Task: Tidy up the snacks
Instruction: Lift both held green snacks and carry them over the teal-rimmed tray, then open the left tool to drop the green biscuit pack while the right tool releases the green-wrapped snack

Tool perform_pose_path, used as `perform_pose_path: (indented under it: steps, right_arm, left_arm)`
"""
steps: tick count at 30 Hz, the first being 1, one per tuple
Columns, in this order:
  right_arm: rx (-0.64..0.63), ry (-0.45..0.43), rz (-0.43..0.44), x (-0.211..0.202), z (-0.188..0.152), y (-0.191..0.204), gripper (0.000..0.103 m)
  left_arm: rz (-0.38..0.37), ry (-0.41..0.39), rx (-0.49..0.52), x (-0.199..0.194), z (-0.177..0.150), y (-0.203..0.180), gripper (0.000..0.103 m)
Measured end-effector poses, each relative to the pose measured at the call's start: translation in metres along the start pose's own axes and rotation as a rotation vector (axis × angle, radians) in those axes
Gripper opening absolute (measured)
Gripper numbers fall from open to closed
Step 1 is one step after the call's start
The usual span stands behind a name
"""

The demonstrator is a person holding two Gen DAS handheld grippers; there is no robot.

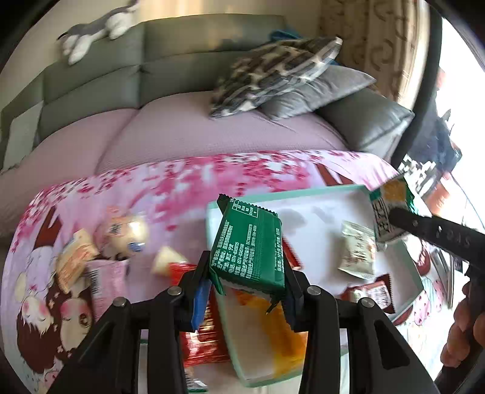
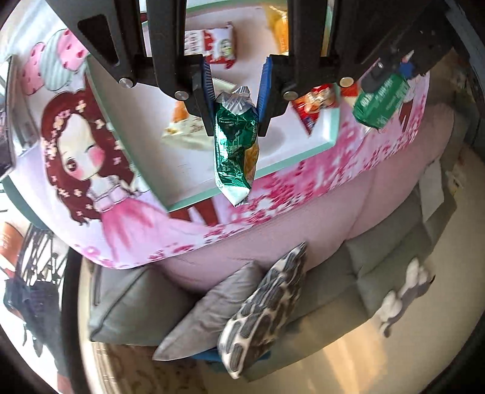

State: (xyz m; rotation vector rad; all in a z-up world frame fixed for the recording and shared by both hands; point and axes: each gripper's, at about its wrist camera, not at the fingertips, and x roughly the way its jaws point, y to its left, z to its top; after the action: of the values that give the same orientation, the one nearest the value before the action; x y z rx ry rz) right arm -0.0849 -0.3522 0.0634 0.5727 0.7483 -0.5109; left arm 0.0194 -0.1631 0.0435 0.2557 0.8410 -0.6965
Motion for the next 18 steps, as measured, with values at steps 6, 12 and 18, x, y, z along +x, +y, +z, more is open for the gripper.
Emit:
perform_pose_path:
  steps: [6, 12, 18]
  right_arm:
    - [0.005, 0.012, -0.005, 0.013, 0.003, -0.012, 0.027]
    - [-0.003, 0.067, 0.009, 0.036, 0.0, -0.013, 0.027]
    - [-0.001, 0.104, 0.014, 0.048, -0.004, -0.013, 0.027]
  left_arm:
    - [-0.021, 0.009, 0.085, 0.015, 0.004, -0.047, 0.042]
    - [-0.021, 0.052, 0.14, 0.035, 0.001, -0.074, 0.042]
    - [-0.007, 0.072, 0.157, 0.044, -0.005, -0.079, 0.042]
